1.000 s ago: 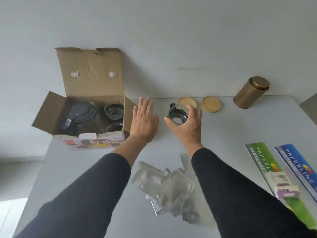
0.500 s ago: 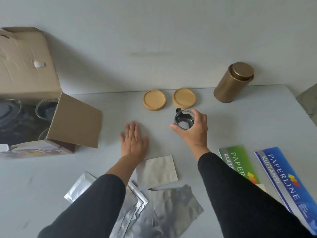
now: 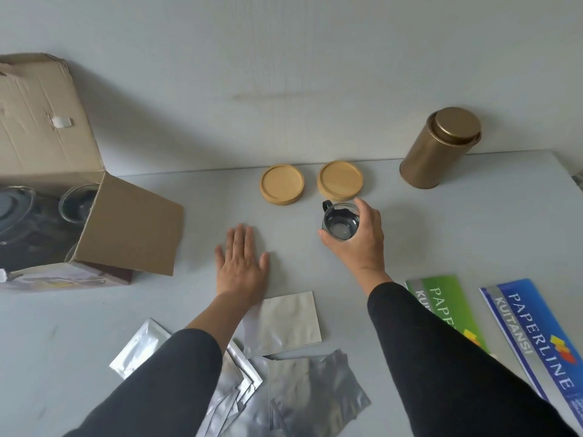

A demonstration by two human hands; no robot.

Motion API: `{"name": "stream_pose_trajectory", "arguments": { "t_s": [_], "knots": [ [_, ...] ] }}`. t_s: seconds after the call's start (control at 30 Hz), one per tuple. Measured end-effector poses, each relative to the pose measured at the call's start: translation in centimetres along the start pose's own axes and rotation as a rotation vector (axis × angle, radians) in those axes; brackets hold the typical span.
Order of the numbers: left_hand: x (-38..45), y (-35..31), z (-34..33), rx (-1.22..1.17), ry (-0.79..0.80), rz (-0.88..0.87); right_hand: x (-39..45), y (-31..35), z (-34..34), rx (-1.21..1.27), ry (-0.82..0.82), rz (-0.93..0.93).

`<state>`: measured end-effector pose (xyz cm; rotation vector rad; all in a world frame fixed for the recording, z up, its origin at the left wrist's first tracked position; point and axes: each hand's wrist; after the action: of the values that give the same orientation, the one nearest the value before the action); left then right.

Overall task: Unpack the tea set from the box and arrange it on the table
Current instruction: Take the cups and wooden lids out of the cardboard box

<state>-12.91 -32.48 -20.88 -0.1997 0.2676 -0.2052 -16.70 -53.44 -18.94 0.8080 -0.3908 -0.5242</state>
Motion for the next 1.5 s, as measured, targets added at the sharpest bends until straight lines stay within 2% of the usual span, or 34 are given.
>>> {"name": "stream_pose_trajectory", "arguments": {
  "t_s": [0.2, 0.33, 0.47, 0.7, 0.83, 0.93, 1.07, 1.3, 1.5],
  "knots": [
    [0.2, 0.3, 1.6, -0.047, 0.098, -0.042, -0.4, 0.9, 0.9, -0.073, 0.02, 0.045],
    [0.0, 0.9, 5.0, -0.114, -0.036, -0.095, -0.4, 3.9, 1.2, -0.176, -0.055, 0.17],
    [0.1, 2.8, 10.1, -0.117, -0.187, -0.137, -0.4, 9.3, 0.1, -0.153, -0.039, 0.308],
    [-0.3, 13.7, 18.1, -0.113, -0.351, -0.046, -3.2, 21.7, -5.9, -0.091, 0.042, 0.551],
    [-0.9, 21.8, 20.7, -0.022, -0.336, 0.024, -5.9, 27.9, -10.7, -0.139, 0.181, 0.581],
    [-0.9, 26.8, 21.4, 0.018, -0.292, 0.05, -7.6, 31.1, -14.7, -0.283, 0.247, 0.628],
    [-0.6, 30.7, 21.0, 0.03, -0.209, 0.046, -8.8, 33.8, -19.8, -0.556, 0.29, 0.523],
    [-0.5, 31.9, 19.8, 0.039, -0.172, 0.012, -8.9, 34.7, -23.6, -0.835, 0.337, 0.392],
    [-0.5, 32.4, 19.4, 0.052, -0.176, -0.012, -9.2, 36.1, -24.6, -0.829, 0.356, 0.275]
  ]
}}
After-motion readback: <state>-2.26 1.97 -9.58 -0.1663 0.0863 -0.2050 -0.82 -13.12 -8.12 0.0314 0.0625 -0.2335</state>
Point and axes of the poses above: each hand's wrist, its own x-axis towards the middle knuckle, its own z-axis out of the back of the hand, y = z × x, and after that the axes turned 3 degrees about -x, right-handed
